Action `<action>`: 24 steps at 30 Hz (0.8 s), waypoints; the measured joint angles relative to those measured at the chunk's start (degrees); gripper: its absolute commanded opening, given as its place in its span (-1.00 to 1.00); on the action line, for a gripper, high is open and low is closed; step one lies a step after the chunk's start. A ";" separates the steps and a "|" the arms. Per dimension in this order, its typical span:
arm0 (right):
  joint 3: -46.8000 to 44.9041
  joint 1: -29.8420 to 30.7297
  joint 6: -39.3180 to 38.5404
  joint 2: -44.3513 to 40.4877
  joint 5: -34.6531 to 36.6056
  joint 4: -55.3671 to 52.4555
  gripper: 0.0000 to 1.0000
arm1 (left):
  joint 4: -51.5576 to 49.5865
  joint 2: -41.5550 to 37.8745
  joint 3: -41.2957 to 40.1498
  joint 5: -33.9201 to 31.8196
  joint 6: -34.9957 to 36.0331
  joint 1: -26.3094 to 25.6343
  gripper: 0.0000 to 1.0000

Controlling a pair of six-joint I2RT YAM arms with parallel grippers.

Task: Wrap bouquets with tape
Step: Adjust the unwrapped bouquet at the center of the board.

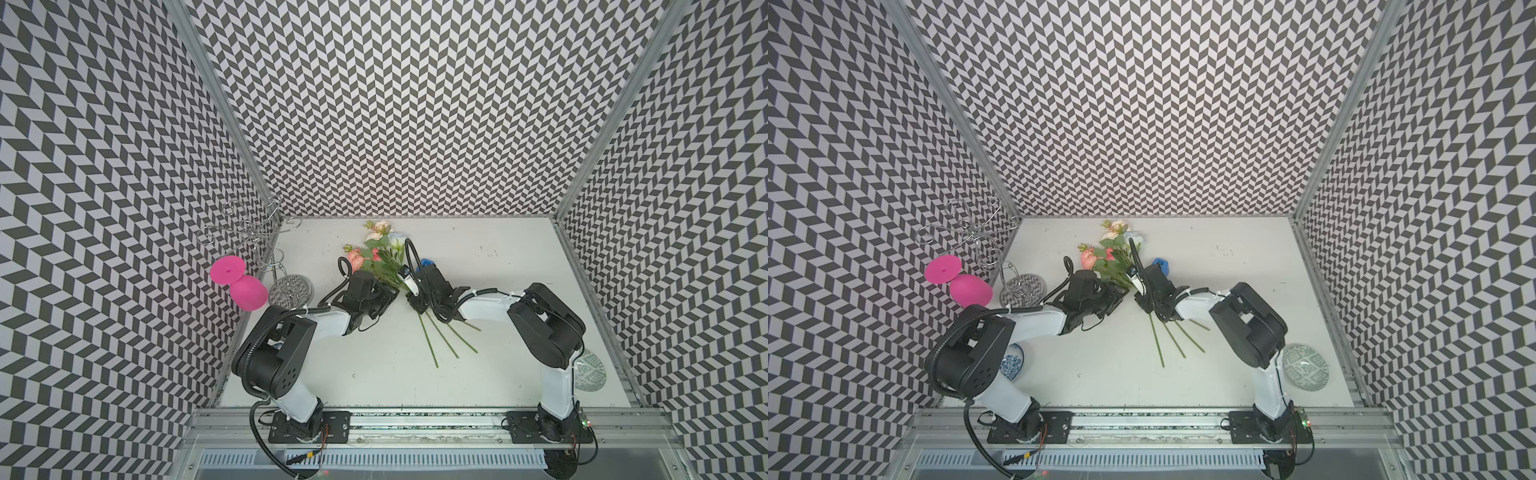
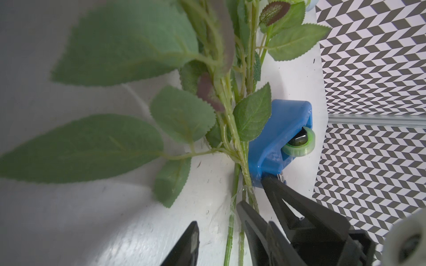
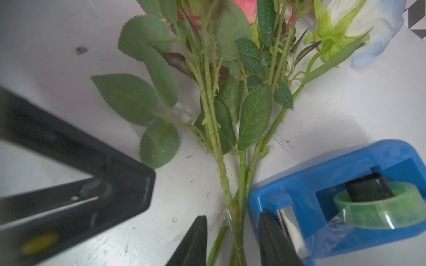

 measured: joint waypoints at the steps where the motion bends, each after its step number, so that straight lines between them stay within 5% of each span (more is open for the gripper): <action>1: -0.13 0.33 -0.22 0.15 0.76 0.42 -0.24 | 0.00 0.00 0.00 0.00 0.00 0.00 -0.02; 17: -1.16 2.91 -1.81 3.19 11.80 4.13 -0.69 | 0.90 0.00 -0.85 0.39 -0.42 0.24 -0.03; 20: -1.16 2.91 -1.84 3.23 11.74 4.15 -0.68 | 0.92 0.00 -0.85 0.39 -0.44 0.24 -0.03; 24: -0.96 2.51 -1.57 3.08 10.36 3.74 -0.35 | 0.92 0.00 -0.85 0.42 -0.46 0.24 -0.03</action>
